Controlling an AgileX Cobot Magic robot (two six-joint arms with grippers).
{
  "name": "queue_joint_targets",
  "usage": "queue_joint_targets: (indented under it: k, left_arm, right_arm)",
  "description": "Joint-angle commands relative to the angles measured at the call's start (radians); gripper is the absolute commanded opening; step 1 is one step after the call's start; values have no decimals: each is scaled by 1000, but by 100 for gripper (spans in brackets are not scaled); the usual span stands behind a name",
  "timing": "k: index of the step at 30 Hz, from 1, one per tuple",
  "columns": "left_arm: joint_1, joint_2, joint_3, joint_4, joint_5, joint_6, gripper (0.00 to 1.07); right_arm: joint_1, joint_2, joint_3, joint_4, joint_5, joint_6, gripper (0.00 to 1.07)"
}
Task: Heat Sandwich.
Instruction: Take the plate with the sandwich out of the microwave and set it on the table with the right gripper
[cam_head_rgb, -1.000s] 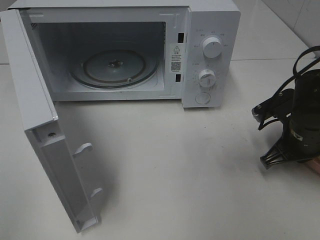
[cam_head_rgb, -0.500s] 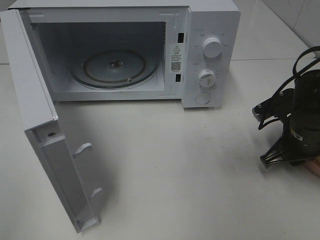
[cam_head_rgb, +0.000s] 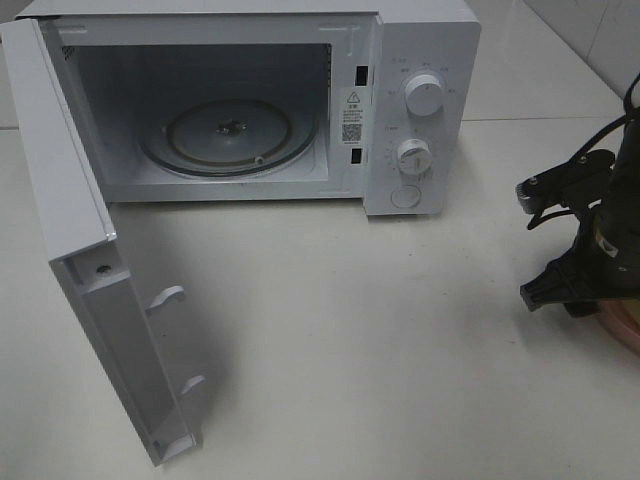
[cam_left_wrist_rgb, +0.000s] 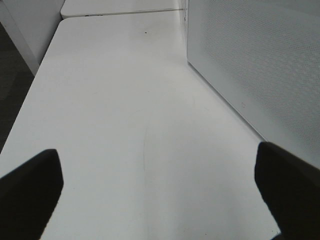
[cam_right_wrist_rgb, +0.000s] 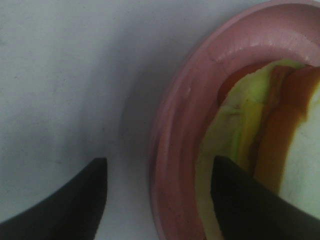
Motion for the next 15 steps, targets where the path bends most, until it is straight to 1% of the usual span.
queue_joint_targets:
  k: [1, 2, 4, 5, 6, 8, 9, 10, 11, 13, 14, 15]
  left_arm:
    - [-1, -24, 3, -8, -9, -1, 101]
    - [-1, -24, 3, -8, -9, -1, 101]
    - [-1, -24, 3, -8, -9, -1, 101]
    - [-1, -24, 3, -8, -9, -1, 101]
    - [-1, -24, 3, -8, -9, -1, 101]
    - [-1, -24, 3, -8, -9, -1, 101]
    - [-1, -24, 3, -8, -9, -1, 101]
    - [-1, -24, 3, -8, -9, -1, 101]
    - [-1, -24, 3, -8, -9, -1, 101]
    - [-1, -24, 3, -8, -9, -1, 101]
    - [-1, -24, 3, -8, -9, -1, 101]
    - [-1, -24, 3, -8, -9, -1, 101]
  right_arm:
    - [-1, -44, -2, 81, 3, -114, 72]
    - [-1, -67, -2, 130, 0, -163, 79]
    - [-1, -93, -2, 170, 1, -198, 85]
    - [-1, -93, -2, 170, 1, -198, 85]
    - [-1, -115, -2, 208, 8, -234, 89]
    - [-1, -141, -2, 252, 20, -268, 89]
    - [-1, -141, -2, 252, 20, -268, 89]
    - [-1, -156, -2, 276, 30, -287, 89]
    - [-1, -192, -3, 327, 43, -319, 88]
    - [-1, -233, -3, 378, 56, -366, 88]
    - [-1, -233, -3, 378, 56, -366, 88]
    - [-1, -273, -3, 414, 68, -398, 88]
